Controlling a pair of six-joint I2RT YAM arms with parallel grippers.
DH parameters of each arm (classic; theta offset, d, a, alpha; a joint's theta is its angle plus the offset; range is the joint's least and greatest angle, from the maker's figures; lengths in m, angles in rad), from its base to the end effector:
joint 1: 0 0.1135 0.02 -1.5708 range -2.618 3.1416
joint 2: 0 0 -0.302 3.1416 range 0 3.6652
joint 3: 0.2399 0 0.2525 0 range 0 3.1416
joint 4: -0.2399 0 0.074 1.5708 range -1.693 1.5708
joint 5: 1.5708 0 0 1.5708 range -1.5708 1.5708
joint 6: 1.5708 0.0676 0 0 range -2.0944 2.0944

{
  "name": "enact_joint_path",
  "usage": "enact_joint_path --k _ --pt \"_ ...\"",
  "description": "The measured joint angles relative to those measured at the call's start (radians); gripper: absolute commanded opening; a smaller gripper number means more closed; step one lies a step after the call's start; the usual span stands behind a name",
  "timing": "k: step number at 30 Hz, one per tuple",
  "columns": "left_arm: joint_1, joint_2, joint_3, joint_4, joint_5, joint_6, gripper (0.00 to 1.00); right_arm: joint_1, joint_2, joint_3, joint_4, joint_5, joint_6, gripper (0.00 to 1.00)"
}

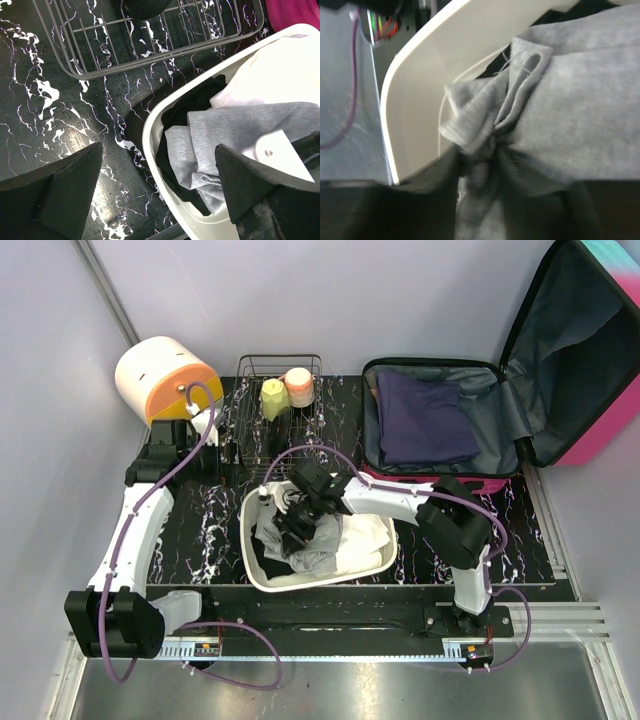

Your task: Open, take out, and arrange the luggage

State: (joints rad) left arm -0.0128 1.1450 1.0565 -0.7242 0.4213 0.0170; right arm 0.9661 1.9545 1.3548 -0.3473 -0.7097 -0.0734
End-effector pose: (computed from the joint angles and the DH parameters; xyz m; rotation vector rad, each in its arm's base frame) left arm 0.2378 -0.0307 0.3281 0.2341 2.3362 -0.4983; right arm 0.2154 0.3891 0.2030 -1.5685 2.1126 1.2369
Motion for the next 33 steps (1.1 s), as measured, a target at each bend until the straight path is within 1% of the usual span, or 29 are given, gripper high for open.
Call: enact_joint_path --k 1,3,4,5,8,11,15,19,22,23,27,30,33 --pt "0.000 0.002 0.003 -0.003 0.000 0.000 0.99 0.001 -0.002 0.000 -0.023 -0.009 -0.042 0.76" --pt "0.000 0.009 0.017 -0.014 0.002 0.006 0.99 0.003 -0.020 0.001 -0.072 -0.018 -0.106 0.88" --pt "0.000 0.014 0.029 -0.019 0.002 0.011 0.99 0.004 -0.038 0.001 -0.094 -0.020 -0.128 0.92" --pt "0.000 0.018 0.042 -0.025 0.005 0.016 0.99 0.003 -0.059 0.001 -0.109 -0.022 -0.144 0.99" --pt "0.001 0.042 0.106 -0.043 0.022 0.042 0.99 -0.034 -0.163 0.021 -0.178 -0.019 -0.187 1.00" --pt "0.001 0.081 0.202 -0.051 0.059 0.075 0.99 -0.161 -0.263 0.096 -0.229 -0.026 -0.210 1.00" --pt "0.000 0.153 0.326 -0.040 0.124 0.104 0.99 -0.434 -0.312 0.254 -0.280 -0.008 -0.251 0.96" --pt "-0.023 0.261 0.439 -0.031 0.169 0.126 0.99 -0.683 -0.274 0.359 -0.379 0.028 -0.336 0.92" --pt "-0.057 0.359 0.520 -0.030 0.192 0.141 0.99 -0.809 -0.211 0.394 -0.455 0.061 -0.453 0.93" --pt "-0.072 0.393 0.544 -0.030 0.196 0.147 0.99 -0.855 -0.184 0.394 -0.488 0.075 -0.521 0.92" --pt "-0.128 0.497 0.617 -0.047 0.203 0.172 0.99 -0.974 -0.095 0.393 -0.566 0.121 -0.745 0.92" --pt "-0.161 0.562 0.669 -0.062 0.205 0.182 0.99 -1.046 -0.055 0.369 -0.583 0.135 -0.944 0.93" --pt "-0.177 0.615 0.715 -0.074 0.208 0.182 0.99 -1.075 -0.053 0.301 -0.571 0.145 -1.114 0.96"
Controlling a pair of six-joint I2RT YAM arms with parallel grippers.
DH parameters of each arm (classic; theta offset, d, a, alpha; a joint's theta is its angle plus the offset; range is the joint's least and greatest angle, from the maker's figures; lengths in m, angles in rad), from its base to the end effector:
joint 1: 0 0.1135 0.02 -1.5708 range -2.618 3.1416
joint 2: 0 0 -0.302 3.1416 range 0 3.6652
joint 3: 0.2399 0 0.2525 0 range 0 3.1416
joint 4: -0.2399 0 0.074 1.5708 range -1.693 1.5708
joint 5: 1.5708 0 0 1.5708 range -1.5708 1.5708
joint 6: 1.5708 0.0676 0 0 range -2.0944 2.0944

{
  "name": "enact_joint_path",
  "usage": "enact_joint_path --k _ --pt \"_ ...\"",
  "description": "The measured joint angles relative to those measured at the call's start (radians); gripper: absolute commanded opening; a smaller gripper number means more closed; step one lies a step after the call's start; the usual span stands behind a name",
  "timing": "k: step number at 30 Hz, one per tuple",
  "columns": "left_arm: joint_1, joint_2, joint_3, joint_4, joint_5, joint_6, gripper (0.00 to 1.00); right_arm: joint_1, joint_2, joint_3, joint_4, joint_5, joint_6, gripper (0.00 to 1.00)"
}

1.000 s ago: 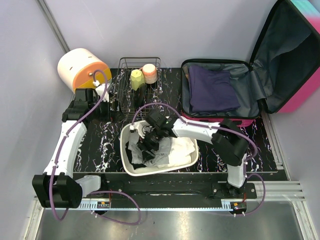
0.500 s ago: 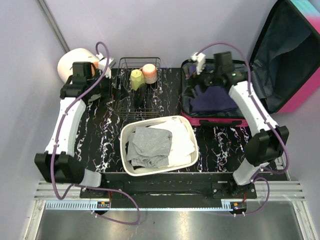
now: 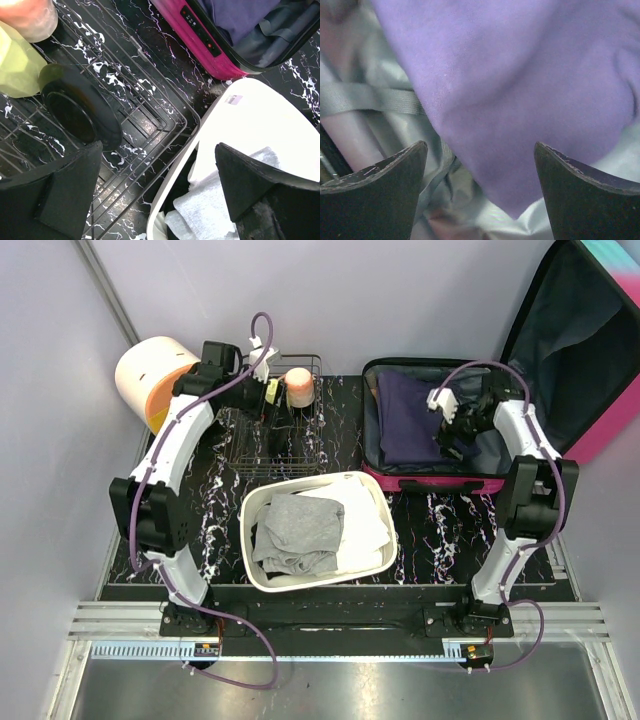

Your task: Open, take out, and arrange the luggage

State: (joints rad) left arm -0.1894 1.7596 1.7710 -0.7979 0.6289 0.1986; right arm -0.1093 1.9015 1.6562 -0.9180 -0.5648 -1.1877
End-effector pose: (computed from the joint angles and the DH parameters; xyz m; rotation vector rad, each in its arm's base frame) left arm 0.3973 -0.1166 0.3818 0.7341 2.1593 -0.7308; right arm 0.4239 -0.0101 0.2774 -1.3966 2.0455 0.2632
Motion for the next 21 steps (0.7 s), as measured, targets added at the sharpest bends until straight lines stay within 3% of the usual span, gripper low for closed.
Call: enact_joint_path --k 7,18,19,21 --pt "-0.001 0.070 0.050 -0.019 0.001 -0.017 0.99 0.010 0.052 -0.092 0.085 -0.005 -0.277 0.96" --pt "0.000 0.110 0.062 -0.040 -0.004 -0.024 0.99 0.018 0.147 -0.164 0.258 -0.012 -0.486 0.94" --pt "0.000 0.116 0.066 -0.043 -0.005 -0.024 0.99 0.018 0.148 -0.164 0.256 -0.016 -0.499 0.90" --pt "0.000 0.126 0.074 -0.052 -0.005 -0.023 0.99 0.018 0.151 -0.158 0.240 -0.021 -0.521 0.66"
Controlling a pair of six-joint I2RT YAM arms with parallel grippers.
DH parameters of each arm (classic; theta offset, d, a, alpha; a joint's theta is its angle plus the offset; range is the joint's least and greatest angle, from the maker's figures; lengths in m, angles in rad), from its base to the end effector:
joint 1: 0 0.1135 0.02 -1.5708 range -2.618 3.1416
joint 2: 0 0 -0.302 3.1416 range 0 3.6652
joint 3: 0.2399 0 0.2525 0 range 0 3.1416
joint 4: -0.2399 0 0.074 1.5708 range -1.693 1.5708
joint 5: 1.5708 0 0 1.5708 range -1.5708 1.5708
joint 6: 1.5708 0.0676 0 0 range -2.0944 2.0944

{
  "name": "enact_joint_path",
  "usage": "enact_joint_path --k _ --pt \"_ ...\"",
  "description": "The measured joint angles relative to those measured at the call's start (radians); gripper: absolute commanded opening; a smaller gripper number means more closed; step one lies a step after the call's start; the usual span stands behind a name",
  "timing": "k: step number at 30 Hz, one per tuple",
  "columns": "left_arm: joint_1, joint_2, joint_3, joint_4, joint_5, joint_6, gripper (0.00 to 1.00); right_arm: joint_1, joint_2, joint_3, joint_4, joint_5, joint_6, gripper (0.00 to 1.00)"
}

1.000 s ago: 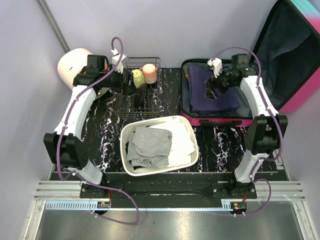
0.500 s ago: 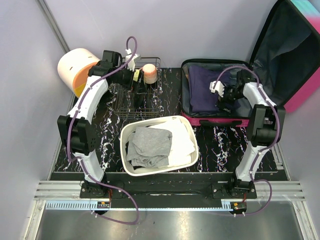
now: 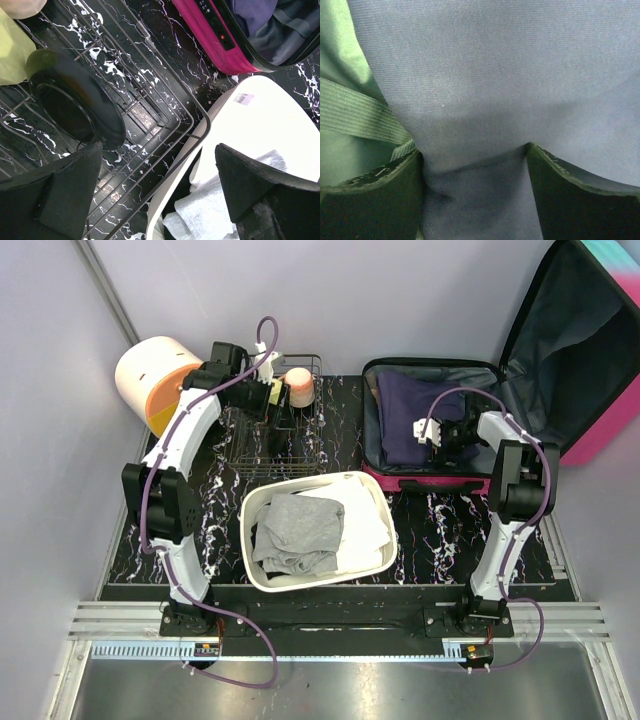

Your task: Open, take out, and arrange the luggage

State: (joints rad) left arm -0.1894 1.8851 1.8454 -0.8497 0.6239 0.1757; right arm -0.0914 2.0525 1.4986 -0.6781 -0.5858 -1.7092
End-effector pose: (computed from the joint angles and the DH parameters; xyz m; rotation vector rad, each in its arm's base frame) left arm 0.4267 -0.1220 0.3508 0.6944 2.2740 -0.7675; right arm 0.4449 -0.0033 0.1802 -1.8799 1.6170 0.1322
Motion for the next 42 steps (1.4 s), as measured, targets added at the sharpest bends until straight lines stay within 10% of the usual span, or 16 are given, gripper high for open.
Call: enact_joint_path --k 5,28,42 --pt "0.000 0.020 0.040 -0.029 -0.002 0.004 0.99 0.000 0.074 0.116 -0.088 -0.012 0.015 0.00" --pt "0.018 0.021 0.050 -0.043 0.002 0.009 0.99 -0.101 0.221 0.937 -0.606 -0.203 0.756 0.00" --pt "0.035 -0.051 -0.135 0.051 0.056 -0.080 0.99 -0.136 -0.121 0.515 -0.482 -0.216 1.402 0.00"
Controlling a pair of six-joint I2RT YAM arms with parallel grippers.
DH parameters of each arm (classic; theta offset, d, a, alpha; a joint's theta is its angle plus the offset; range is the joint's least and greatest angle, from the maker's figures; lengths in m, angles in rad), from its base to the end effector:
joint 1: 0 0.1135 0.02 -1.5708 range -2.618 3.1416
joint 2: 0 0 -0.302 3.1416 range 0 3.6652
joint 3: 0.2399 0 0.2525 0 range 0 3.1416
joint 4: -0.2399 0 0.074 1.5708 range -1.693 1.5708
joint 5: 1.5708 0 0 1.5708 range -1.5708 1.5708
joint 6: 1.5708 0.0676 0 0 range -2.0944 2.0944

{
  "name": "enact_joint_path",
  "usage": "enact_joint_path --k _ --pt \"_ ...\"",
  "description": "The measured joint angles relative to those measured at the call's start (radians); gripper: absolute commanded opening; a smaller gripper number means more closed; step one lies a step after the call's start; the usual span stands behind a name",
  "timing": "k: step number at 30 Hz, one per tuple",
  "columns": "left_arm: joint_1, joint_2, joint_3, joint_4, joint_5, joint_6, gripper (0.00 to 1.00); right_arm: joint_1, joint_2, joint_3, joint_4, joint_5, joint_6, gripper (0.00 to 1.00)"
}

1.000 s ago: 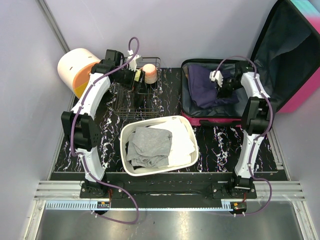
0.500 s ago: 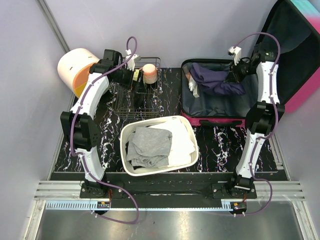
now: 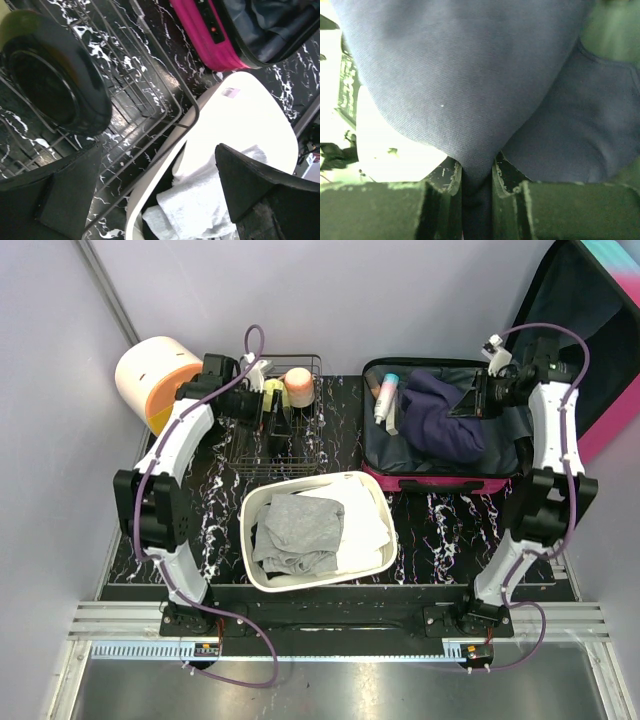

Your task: Open, take out, and arrange the luggage

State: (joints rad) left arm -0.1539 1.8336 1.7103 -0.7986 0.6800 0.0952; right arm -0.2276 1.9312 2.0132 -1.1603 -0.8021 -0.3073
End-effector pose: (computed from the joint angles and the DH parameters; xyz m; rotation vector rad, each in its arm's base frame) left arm 0.4142 -0.1073 0.3337 0.5772 2.3288 -0.8659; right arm 0.4233 -0.0482 0.3694 -0.3440 2.3390 0.8052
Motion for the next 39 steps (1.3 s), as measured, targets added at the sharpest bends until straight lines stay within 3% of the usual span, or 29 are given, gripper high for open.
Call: enact_joint_path --k 7,15,21,22,27,34,37,38,39 --pt "-0.045 -0.146 -0.161 0.129 0.052 -0.179 0.99 0.120 -0.283 -0.304 0.195 0.041 0.336 0.00" --pt "-0.122 -0.222 -0.343 0.412 0.074 -0.627 0.99 0.375 -0.430 -0.642 0.528 0.167 0.642 0.00" --pt "-0.229 -0.209 -0.338 0.559 -0.018 -0.885 0.99 0.507 -0.359 -0.701 0.686 0.221 0.707 0.01" --pt "-0.245 -0.198 -0.335 0.578 -0.034 -0.920 0.99 0.519 -0.345 -0.701 0.707 0.225 0.710 0.07" --pt "-0.296 -0.121 -0.331 0.629 -0.085 -1.073 0.99 0.561 -0.333 -0.724 0.777 0.253 0.704 0.17" --pt "-0.323 -0.042 -0.331 0.646 -0.118 -1.170 0.98 0.616 -0.333 -0.752 0.828 0.317 0.669 0.20" --pt "-0.333 -0.024 -0.331 0.669 -0.117 -1.198 0.75 0.632 -0.333 -0.758 0.848 0.335 0.654 0.33" --pt "-0.335 -0.018 -0.332 0.680 -0.116 -1.210 0.51 0.634 -0.333 -0.761 0.853 0.336 0.651 0.46" --pt "-0.335 -0.015 -0.333 0.689 -0.113 -1.219 0.40 0.636 -0.333 -0.763 0.856 0.336 0.648 0.54"
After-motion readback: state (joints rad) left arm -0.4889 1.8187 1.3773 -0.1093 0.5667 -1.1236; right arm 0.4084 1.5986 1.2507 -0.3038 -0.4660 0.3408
